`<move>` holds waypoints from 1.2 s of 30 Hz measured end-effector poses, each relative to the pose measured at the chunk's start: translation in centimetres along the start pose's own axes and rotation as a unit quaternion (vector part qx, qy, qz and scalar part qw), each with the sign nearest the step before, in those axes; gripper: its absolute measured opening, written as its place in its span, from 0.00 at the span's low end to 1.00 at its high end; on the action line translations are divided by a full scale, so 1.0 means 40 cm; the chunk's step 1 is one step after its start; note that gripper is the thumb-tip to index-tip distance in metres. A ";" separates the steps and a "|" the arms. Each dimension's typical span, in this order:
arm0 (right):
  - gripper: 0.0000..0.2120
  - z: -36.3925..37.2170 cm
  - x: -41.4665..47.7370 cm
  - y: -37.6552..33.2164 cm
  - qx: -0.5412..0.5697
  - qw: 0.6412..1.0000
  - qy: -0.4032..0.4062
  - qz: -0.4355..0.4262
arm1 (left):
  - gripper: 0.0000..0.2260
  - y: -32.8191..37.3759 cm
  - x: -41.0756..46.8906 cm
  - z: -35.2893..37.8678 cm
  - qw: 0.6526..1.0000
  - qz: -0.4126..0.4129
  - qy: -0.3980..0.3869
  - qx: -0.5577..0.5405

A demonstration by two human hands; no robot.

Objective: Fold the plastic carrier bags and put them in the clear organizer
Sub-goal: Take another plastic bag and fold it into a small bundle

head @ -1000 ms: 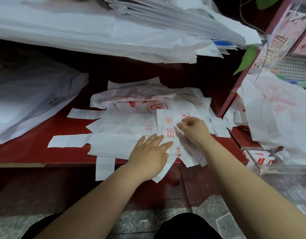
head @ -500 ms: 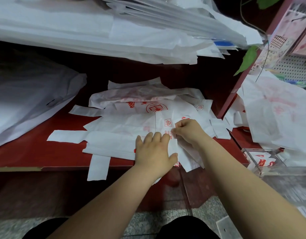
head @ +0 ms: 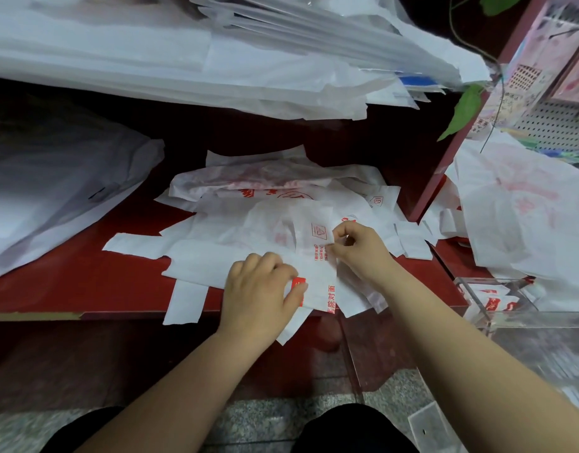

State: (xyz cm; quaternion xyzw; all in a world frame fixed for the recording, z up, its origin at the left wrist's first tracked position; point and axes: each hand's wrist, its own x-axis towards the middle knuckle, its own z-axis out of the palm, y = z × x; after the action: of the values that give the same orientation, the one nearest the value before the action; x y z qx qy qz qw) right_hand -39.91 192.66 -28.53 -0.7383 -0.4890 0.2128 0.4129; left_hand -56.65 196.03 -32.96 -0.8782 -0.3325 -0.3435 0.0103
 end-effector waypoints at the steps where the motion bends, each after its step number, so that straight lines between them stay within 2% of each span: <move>1: 0.17 0.000 -0.005 0.001 -0.027 1.000 -0.002 -0.015 | 0.14 -0.007 -0.011 -0.008 1.000 0.003 -0.002 0.007; 4: 0.19 0.002 -0.026 0.003 -0.044 0.998 0.001 -0.050 | 0.18 -0.025 -0.028 -0.007 1.000 -0.002 -0.002 0.012; 8: 0.20 0.003 -0.044 0.017 -0.059 0.996 -0.011 -0.067 | 0.17 -0.025 -0.025 0.000 1.000 -0.002 0.015 0.007; 12: 0.21 0.012 -0.047 0.045 -0.097 0.992 -0.044 -0.068 | 0.10 -0.023 -0.038 -0.001 0.995 -0.066 0.038 -0.059; 14: 0.21 0.012 -0.049 0.046 -0.107 0.991 -0.044 -0.063 | 0.20 -0.021 -0.044 -0.005 0.991 -0.092 0.037 -0.088; 16: 0.21 0.011 -0.051 0.041 -0.124 0.988 -0.048 -0.073 | 0.31 -0.028 -0.047 -0.002 0.993 -0.077 0.030 -0.086; 18: 0.22 0.010 -0.054 0.038 -0.142 0.984 -0.052 -0.091 | 0.35 -0.034 -0.050 -0.002 0.995 -0.059 0.023 -0.083; 20: 0.20 0.007 -0.056 0.039 -0.159 0.980 -0.054 -0.107 | 0.32 -0.037 -0.051 -0.003 0.992 -0.052 0.023 -0.109; 23: 0.10 0.007 -0.057 0.039 -0.195 0.971 -0.056 -0.127 | 0.23 -0.036 -0.053 -0.009 0.990 -0.043 0.073 -0.110; 25: 0.09 0.011 -0.057 0.039 -0.212 0.966 -0.056 -0.138 | 0.19 -0.035 -0.057 -0.017 0.990 0.020 0.129 -0.055; 28: 0.13 0.014 -0.059 0.040 -0.190 0.970 -0.051 -0.139 | 0.22 -0.010 -0.043 -0.046 0.977 0.122 0.171 -0.031; 31: 0.16 0.016 -0.064 0.043 -0.184 0.969 -0.044 -0.161 | 0.25 0.011 0.002 -0.064 0.983 0.156 0.098 -0.012; 34: 0.11 0.016 -0.065 0.040 -0.179 0.970 -0.039 -0.158 | 0.28 0.023 0.062 -0.105 0.981 0.144 -0.095 0.090; 36: 0.10 0.015 -0.064 0.039 -0.160 0.977 -0.038 -0.134 | 0.25 0.005 0.080 -0.093 0.967 0.125 -0.182 0.128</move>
State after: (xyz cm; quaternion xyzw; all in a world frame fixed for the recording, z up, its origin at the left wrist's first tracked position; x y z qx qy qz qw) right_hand -40.60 190.32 -30.39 -0.7138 -0.6268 0.1023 0.2954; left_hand -57.03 196.81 -28.15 -0.9518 -0.2581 -0.1282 0.1048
